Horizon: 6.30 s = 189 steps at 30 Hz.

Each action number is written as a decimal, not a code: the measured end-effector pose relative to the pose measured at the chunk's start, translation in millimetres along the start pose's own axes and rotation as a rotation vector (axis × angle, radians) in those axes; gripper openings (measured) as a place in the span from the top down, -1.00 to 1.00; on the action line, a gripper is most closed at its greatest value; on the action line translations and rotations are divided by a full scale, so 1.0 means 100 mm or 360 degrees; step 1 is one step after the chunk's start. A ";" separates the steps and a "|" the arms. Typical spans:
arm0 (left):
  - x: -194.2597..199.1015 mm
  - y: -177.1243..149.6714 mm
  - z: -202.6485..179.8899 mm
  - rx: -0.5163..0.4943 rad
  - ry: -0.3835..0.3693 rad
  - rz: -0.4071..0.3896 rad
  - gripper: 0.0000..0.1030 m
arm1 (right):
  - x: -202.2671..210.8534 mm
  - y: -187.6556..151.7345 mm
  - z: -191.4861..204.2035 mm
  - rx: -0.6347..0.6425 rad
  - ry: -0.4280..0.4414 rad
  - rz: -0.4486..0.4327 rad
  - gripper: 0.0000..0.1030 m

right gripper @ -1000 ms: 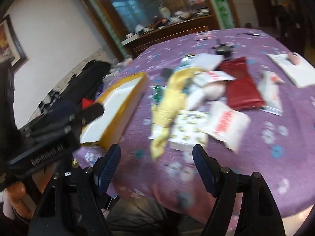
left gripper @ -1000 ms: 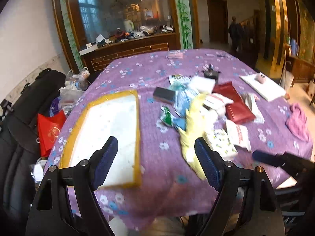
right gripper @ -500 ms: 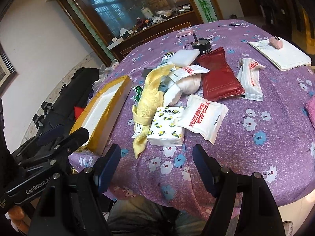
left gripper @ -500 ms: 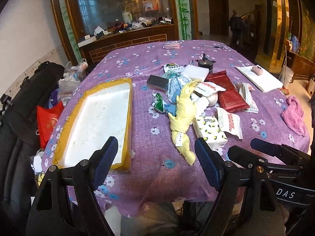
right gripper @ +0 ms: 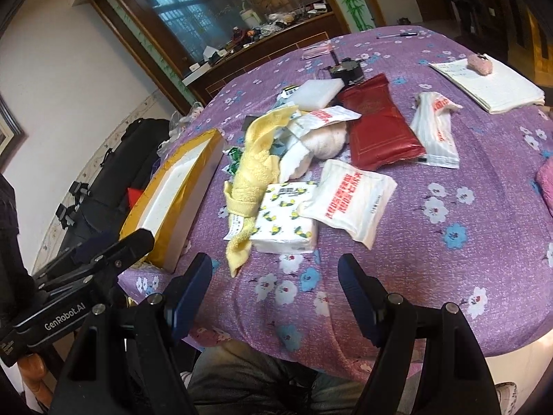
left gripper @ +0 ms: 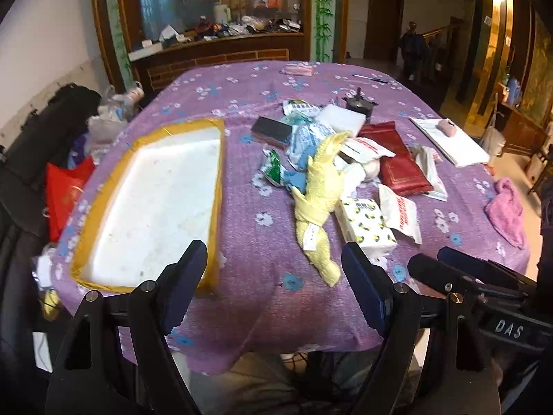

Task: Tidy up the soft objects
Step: 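Grasp the yellow towel with the left gripper while the right gripper grasps the white red-print packet, then carry both items into the yellow-rimmed white box and open both grippers, then grasp the bird-print tissue pack with the left gripper while the right grasps a white packet, then carry both packs over the yellow-rimmed box and release them inside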

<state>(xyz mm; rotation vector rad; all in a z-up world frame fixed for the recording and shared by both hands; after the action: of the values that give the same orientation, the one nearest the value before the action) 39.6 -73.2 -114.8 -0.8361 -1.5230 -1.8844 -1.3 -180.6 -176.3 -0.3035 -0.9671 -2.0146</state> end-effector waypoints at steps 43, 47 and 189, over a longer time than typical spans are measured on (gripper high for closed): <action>-0.95 0.51 -0.50 -0.0234 -0.0208 0.0001 -0.57 | -0.27 0.54 -0.83 -0.0307 -0.0306 -0.0151 -0.48; -0.89 0.53 -0.46 -0.0257 -0.0174 -0.0018 -0.57 | -0.22 0.53 -0.83 -0.0335 -0.0317 -0.0201 -0.48; -0.56 0.08 -0.62 0.0048 -0.0656 -0.0011 -0.07 | 0.56 1.57 -1.32 0.0026 -0.0833 -0.0695 0.38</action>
<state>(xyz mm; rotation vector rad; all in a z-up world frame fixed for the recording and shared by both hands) 74.2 -133.4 -162.3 -1.2648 -1.7878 -1.7610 106.2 -363.0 -153.5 -0.6825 -1.4728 -2.3727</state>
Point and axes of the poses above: each gripper's, at about its wrist camera, not at the fingertips, and x roughly against the way its jaws point, z to its left, y to its top, the point moved 10 cm from there along -x, roughly the way its jaws point, and after that the axes turned 11 degrees about y, right-handed, at the moved point
